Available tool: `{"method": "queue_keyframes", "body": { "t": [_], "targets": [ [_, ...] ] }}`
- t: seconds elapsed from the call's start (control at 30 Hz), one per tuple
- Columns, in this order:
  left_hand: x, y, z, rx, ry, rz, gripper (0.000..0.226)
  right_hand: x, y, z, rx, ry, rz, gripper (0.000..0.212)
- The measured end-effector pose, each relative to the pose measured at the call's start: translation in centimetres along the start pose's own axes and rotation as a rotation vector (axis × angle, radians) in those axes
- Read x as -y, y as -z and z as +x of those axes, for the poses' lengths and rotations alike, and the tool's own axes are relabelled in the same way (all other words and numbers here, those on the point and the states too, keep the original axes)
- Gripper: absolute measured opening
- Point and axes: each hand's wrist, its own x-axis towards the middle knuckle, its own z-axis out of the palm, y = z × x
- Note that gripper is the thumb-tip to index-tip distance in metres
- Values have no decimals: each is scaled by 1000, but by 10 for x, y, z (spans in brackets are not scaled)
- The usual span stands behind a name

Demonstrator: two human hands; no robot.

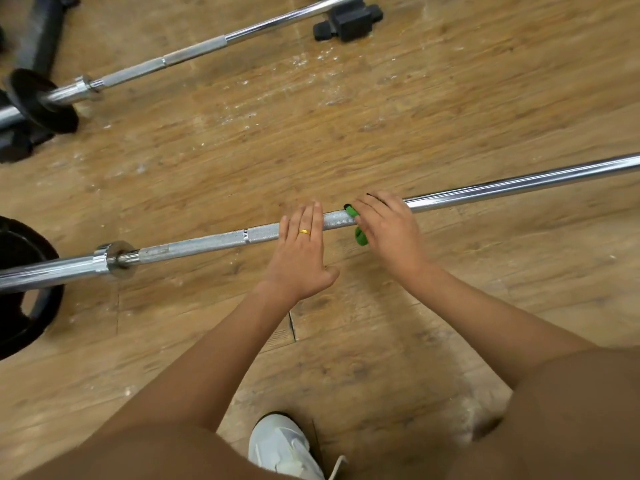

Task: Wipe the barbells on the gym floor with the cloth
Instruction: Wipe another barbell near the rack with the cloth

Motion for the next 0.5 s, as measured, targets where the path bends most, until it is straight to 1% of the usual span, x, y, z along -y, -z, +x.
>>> {"method": "queue_keyframes", "body": {
  "t": [0.03, 0.1, 0.17, 0.23, 0.3, 0.43, 0.5],
  "targets": [
    [-1, -1, -4, -1, -7, -8, 115, -5, 2, -4, -10, 8, 7, 25],
    [-4, -5, -11, -5, -10, -16, 117, -12, 9, -12, -21, -65, 31, 23],
    [-8, -10, -19, -17, 1, -14, 117, -2, 13, -19, -41, -166, 34, 25],
    [-12, -13, -26, -25, 8, -12, 117, 17, 14, -24, -39, -194, 29, 28],
    [-15, -16, -34, -29, 3, -6, 117, 30, 11, -32, 8, -150, 25, 32],
    [-18, -21, -52, -16, -17, 1, 116, 15, 20, -47, 84, -2, -32, 30],
    [-22, -23, -61, -13, -15, -8, 113, 13, 28, -56, 70, -48, -17, 29]
  ]
}}
